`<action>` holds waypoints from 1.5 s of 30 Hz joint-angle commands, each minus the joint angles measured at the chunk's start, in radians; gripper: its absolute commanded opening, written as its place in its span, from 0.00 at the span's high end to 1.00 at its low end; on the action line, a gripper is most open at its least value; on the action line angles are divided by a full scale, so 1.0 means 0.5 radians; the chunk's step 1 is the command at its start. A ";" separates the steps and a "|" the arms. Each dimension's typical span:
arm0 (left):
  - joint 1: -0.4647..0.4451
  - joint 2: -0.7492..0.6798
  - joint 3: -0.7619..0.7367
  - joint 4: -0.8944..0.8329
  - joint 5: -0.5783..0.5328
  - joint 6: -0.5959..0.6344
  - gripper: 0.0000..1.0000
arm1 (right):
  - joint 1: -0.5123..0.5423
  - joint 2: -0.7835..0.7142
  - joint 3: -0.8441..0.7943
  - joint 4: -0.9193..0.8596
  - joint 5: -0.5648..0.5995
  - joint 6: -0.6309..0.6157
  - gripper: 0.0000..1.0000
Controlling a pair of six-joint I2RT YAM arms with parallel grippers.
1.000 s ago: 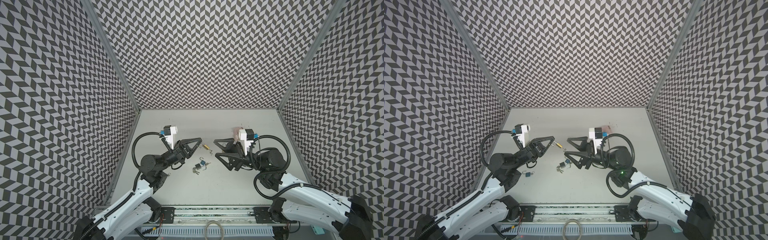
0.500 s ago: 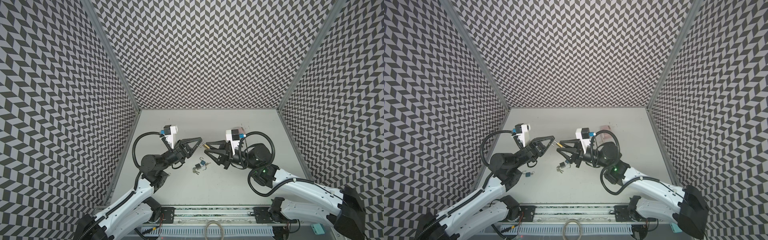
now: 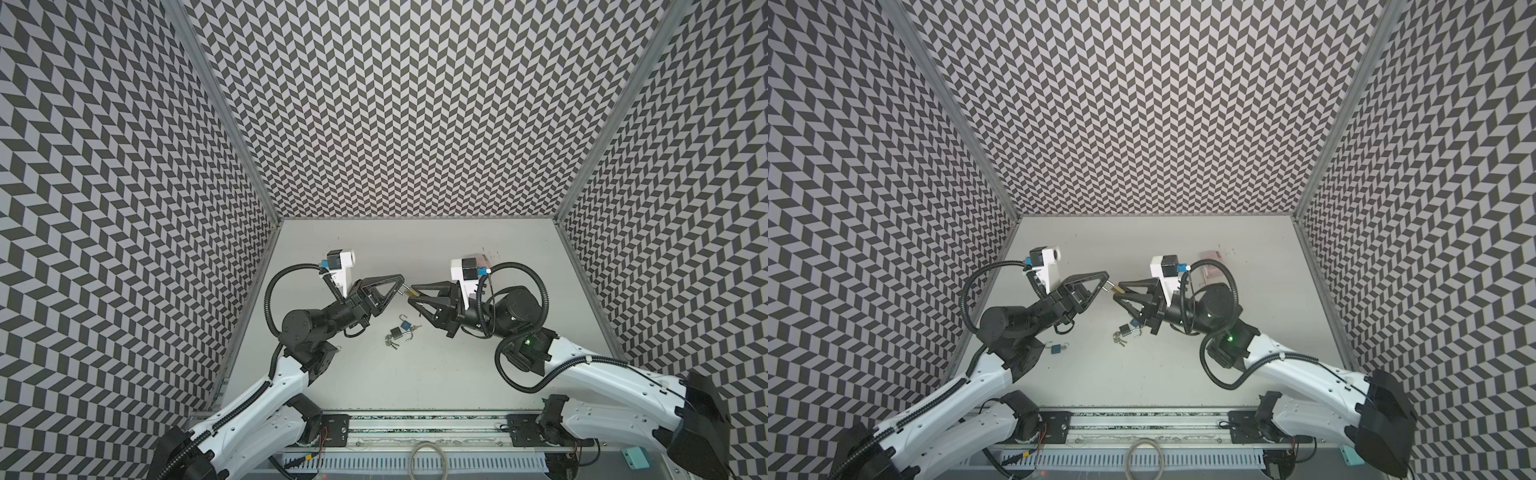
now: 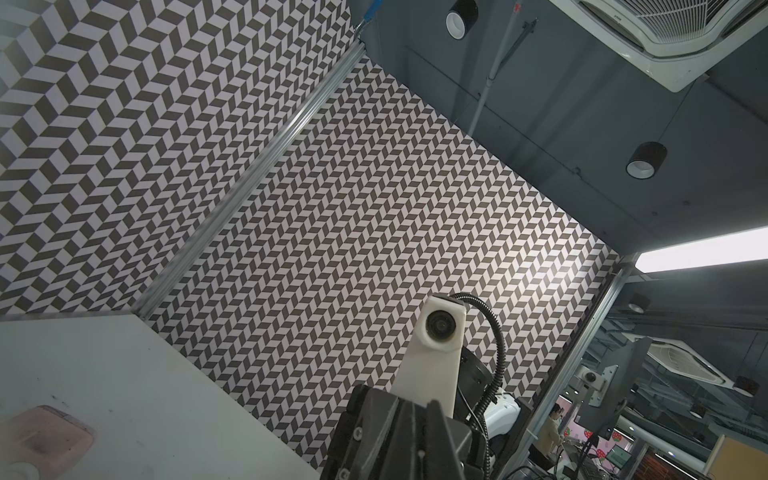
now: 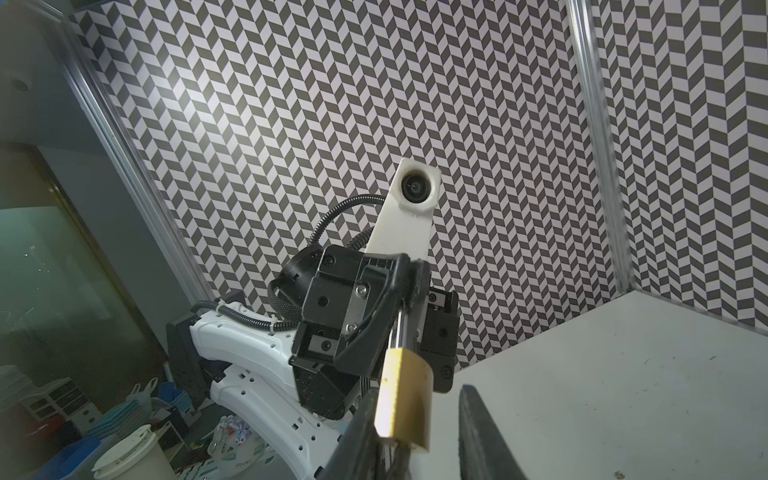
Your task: Lock with the key
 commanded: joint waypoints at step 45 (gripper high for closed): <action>0.087 -0.071 0.474 -1.041 0.396 0.875 0.13 | -0.502 0.050 1.088 -2.038 -0.860 -0.687 1.00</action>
